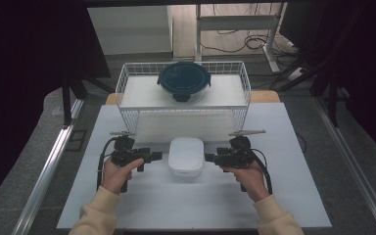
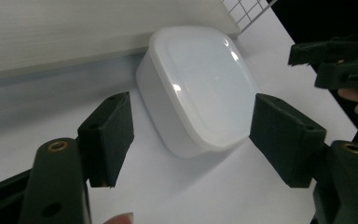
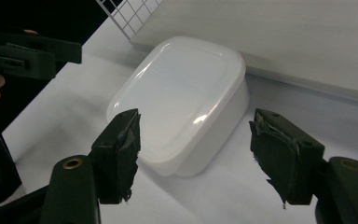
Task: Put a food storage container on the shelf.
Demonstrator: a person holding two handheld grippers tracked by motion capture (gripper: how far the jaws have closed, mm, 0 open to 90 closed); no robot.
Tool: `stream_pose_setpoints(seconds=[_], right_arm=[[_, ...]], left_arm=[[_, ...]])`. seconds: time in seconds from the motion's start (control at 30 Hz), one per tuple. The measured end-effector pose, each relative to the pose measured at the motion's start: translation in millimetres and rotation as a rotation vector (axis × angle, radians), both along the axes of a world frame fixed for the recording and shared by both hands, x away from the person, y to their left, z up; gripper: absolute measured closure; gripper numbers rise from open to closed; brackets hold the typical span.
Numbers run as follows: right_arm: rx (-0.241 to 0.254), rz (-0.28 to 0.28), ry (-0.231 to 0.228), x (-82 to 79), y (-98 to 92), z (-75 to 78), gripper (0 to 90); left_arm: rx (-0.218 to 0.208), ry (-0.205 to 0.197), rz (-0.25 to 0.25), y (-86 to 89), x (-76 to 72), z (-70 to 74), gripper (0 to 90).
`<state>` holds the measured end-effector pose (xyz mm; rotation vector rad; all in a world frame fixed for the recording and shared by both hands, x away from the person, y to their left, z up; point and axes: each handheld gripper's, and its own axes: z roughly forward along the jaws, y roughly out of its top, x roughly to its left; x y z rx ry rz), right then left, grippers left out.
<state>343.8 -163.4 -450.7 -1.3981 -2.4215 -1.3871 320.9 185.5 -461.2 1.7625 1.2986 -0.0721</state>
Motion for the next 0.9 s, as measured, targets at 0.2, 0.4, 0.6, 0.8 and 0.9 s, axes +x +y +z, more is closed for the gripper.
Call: stream_pose_setpoints(seconds=[0.2,0.4,0.6,0.8,0.9], right_arm=[[0.028,-0.002,0.045,10.7,11.9,-6.3,38.6],[0.034,-0.034,0.085,23.9,16.5,-19.7,41.3],[0.042,-0.048,0.131,29.4,21.1,-31.2,43.2],[0.043,-0.055,0.146,30.3,27.2,-39.9,44.7],[0.043,-0.059,0.161,31.2,27.1,-41.2,45.4]], left_arm=[[-0.039,0.049,-0.020,-10.3,16.6,-6.2,30.4],[-0.096,0.098,-0.028,-11.8,31.6,-15.0,31.4],[-0.138,0.138,-0.057,-15.1,37.4,-25.8,36.2],[-0.152,0.181,-0.043,-19.9,42.6,-35.7,40.1],[-0.166,0.213,-0.040,-20.1,44.8,-44.2,42.9]])
